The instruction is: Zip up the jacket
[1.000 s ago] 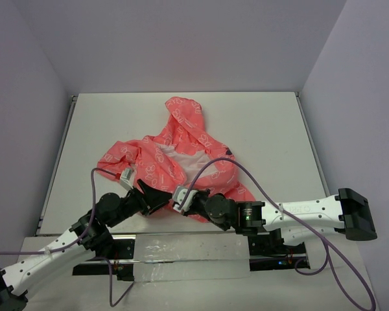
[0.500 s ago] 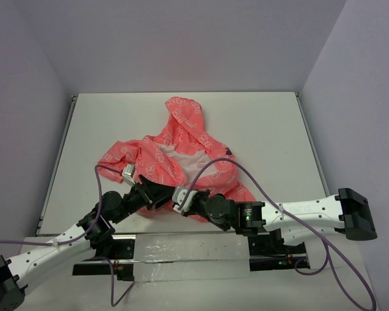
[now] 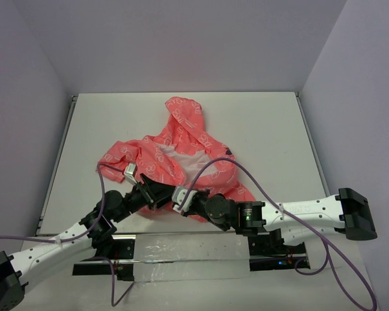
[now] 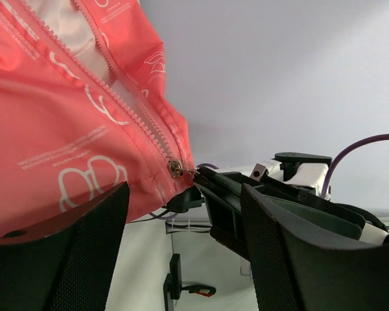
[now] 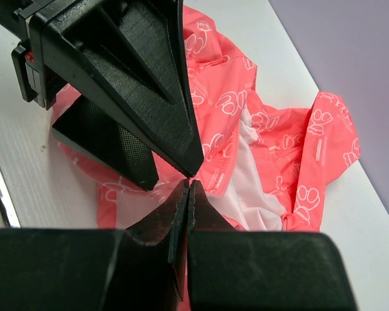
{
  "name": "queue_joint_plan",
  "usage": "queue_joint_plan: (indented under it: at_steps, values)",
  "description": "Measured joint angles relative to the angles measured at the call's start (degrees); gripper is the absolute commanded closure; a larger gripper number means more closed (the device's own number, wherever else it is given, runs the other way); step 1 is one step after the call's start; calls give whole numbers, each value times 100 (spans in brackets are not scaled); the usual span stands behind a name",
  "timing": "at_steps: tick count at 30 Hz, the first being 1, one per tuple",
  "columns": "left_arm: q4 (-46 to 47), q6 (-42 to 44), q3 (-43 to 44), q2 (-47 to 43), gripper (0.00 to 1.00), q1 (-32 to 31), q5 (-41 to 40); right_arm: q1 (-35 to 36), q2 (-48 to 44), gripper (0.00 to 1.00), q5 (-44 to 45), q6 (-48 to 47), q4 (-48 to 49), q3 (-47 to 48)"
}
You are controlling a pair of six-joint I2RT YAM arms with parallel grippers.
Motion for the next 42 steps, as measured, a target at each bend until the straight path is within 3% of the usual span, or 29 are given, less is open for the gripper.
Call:
queue_joint_plan:
  at_steps: [1, 4, 11, 19, 29, 34, 42]
  values:
    - [-98, 32, 8, -61, 4, 0, -2, 3, 0, 100, 0, 2, -7, 0]
    - [-597, 101, 79, -330, 1, 0, -54, 3, 0, 100, 3, 26, -16, 0]
    - [-2067, -129, 588, -889, 16, 0, -232, 3, 0, 100, 73, 41, -6, 0]
    - [-3033, -1255, 836, -1228, 30, 0, -250, 3, 23, 100, 153, 40, 82, 0]
    - [-2890, -2466, 738, -1111, 36, 0, 260, 3, 79, 100, 195, 37, 87, 0]
    - [-2257, -2796, 366, -1016, 41, 0, 255, 14, 79, 100, 219, 33, 89, 0]
    - [-1198, -2960, -49, -187, 41, 0, 300, 40, 76, 100, 240, 16, 82, 0]
